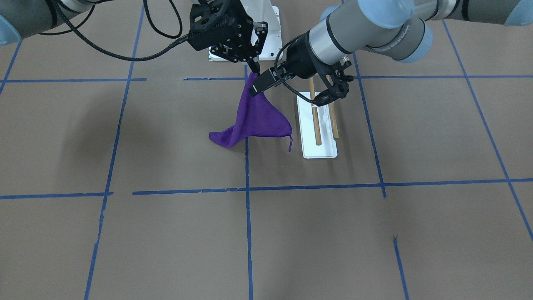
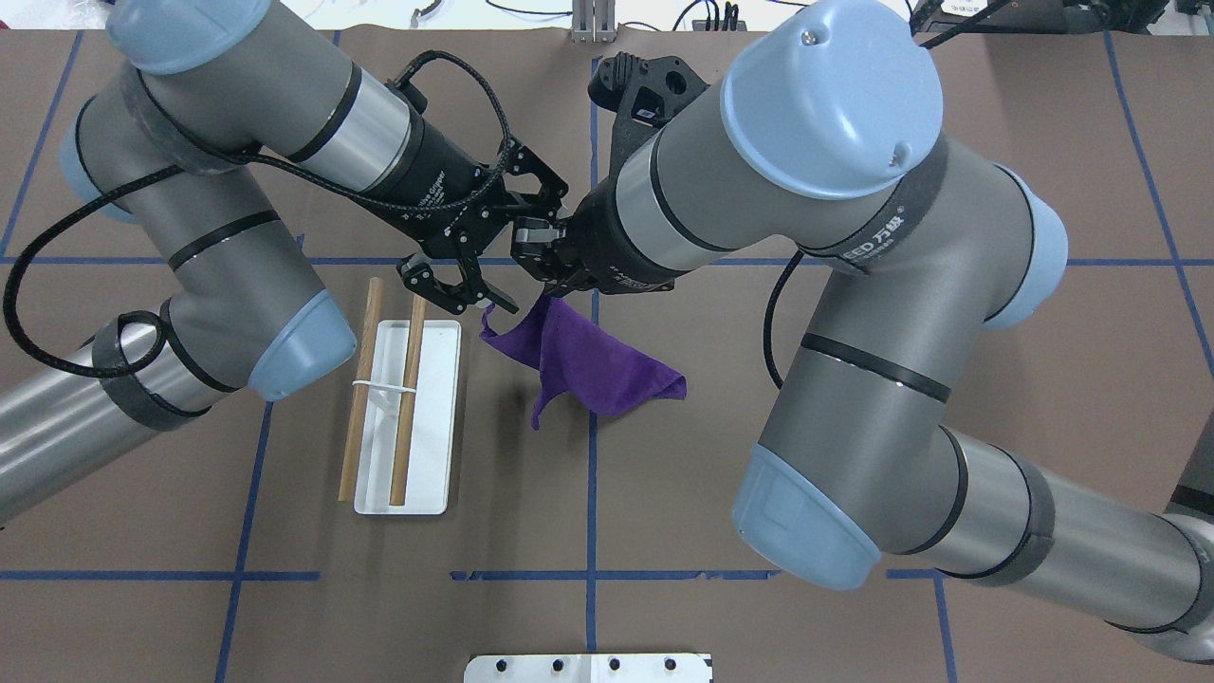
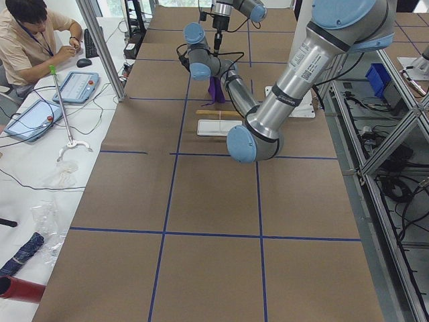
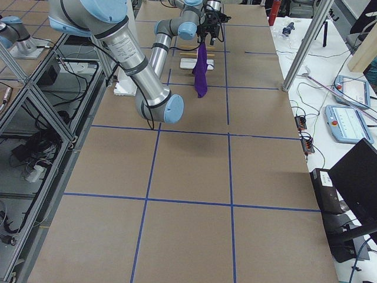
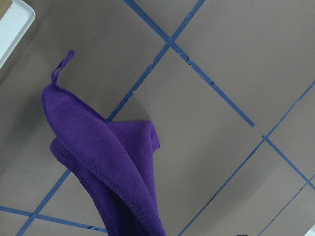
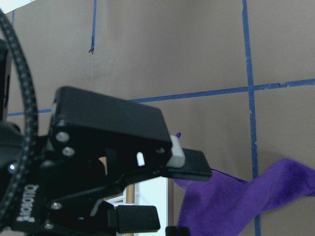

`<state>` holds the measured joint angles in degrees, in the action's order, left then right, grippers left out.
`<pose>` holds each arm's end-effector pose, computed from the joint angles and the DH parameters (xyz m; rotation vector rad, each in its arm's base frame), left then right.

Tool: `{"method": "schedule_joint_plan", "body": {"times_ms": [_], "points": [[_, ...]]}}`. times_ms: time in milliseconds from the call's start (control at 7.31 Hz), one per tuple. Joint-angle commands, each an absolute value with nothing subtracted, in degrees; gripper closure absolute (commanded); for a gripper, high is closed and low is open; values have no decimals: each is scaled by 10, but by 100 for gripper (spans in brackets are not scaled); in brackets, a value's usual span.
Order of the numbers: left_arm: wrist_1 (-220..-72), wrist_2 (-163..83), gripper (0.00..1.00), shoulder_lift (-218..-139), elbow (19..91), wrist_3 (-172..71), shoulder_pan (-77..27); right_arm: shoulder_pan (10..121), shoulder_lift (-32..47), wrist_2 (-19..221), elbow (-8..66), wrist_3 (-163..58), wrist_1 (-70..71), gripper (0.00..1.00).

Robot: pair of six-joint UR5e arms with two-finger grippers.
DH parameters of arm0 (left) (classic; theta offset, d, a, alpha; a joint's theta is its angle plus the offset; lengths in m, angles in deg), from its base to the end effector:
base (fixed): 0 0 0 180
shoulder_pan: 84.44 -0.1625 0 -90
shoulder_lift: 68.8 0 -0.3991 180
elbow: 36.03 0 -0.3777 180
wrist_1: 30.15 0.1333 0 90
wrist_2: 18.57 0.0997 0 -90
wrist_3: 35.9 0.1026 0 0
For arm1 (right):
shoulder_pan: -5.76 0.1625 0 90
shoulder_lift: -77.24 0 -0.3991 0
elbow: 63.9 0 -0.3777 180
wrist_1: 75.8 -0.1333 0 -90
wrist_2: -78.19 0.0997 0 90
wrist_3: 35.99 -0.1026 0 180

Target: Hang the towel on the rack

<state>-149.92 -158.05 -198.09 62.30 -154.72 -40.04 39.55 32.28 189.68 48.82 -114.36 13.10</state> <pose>0.3858 -0.4552 0.1096 -0.5442 1.3388 -0.4693 -0.4042 -0.3856 0.0363 0.1548 -1.2195 0.1115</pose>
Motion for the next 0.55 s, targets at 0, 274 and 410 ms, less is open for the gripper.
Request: {"method": "schedule_joint_plan", "body": {"times_ms": [0, 274, 410], "points": [[-1500, -1580, 39, -1982, 624, -1548, -410, 395, 323, 1896, 488, -1141, 131, 100], [-1500, -1580, 100, -1981, 624, -1546, -410, 396, 322, 1896, 489, -1141, 131, 100], [-1501, -1580, 100, -1981, 625, -1545, -410, 396, 322, 1896, 489, -1141, 131, 100]]}}
